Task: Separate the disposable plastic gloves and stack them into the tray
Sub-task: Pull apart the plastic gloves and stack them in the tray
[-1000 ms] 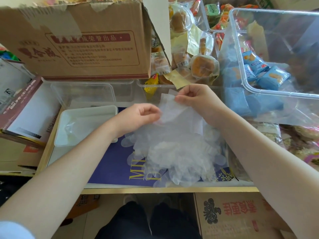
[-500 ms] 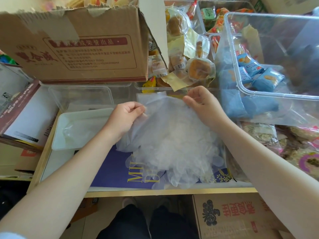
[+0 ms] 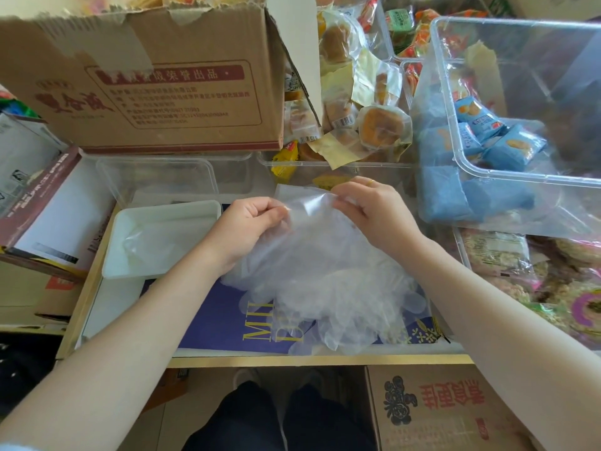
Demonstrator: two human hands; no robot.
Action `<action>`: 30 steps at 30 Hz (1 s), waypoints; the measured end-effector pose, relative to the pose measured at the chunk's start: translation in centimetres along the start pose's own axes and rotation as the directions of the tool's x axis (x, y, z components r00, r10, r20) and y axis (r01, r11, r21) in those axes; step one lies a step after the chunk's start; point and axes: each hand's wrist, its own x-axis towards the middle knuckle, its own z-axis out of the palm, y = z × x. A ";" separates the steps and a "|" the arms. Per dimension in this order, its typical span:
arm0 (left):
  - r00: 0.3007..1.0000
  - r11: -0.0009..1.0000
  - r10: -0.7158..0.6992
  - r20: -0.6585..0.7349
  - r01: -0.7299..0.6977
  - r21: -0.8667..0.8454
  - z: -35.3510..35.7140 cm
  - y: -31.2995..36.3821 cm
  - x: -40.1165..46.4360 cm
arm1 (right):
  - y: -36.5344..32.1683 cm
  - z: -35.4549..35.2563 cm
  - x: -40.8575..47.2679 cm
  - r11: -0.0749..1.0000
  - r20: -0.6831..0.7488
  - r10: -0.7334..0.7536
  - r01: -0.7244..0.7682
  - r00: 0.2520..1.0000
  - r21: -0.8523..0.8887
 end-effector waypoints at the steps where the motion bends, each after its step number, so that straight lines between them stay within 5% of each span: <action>1: 1.000 1.000 -0.015 -0.011 0.015 -0.024 0.0 0.0 0.0 | 0.0 -0.1 -0.2 1.000 0.023 0.014 -0.014 1.000 -0.018; 5: 0.994 0.998 -0.065 -0.084 0.063 -0.027 -0.1 0.1 0.2 | -0.1 -0.5 -0.7 0.999 -0.005 0.041 -0.041 0.999 0.032; 8: 0.961 0.990 -0.059 -0.270 0.091 0.110 -0.6 -0.5 0.5 | 0.1 -0.8 -0.6 0.944 -0.003 0.329 -0.329 0.944 -0.019; 13: 0.826 0.958 0.077 -0.558 0.094 0.272 -1.7 -0.3 0.5 | 0.4 -2.1 -0.9 0.588 0.211 0.802 -0.800 0.559 -0.114; 17: 0.780 0.971 0.141 -0.610 0.012 0.238 -1.2 0.8 -0.2 | -2.7 -2.4 -1.1 0.252 0.480 0.797 -0.924 0.367 0.288; 20: 0.837 0.980 0.174 -0.520 -0.093 0.177 0.2 1.4 -0.9 | -5.4 -2.8 -0.7 0.004 0.646 0.633 -0.835 0.427 0.550; 23: 0.902 0.973 0.229 -0.366 -0.202 0.111 2.0 1.6 -1.9 | -7.4 -3.0 -0.3 -0.095 0.675 0.537 -0.758 0.507 0.645; 30: 0.963 0.972 0.231 -0.139 -0.233 -0.004 3.6 2.5 -3.8 | -8.6 -2.9 -0.2 0.098 0.493 0.609 -0.676 0.621 0.730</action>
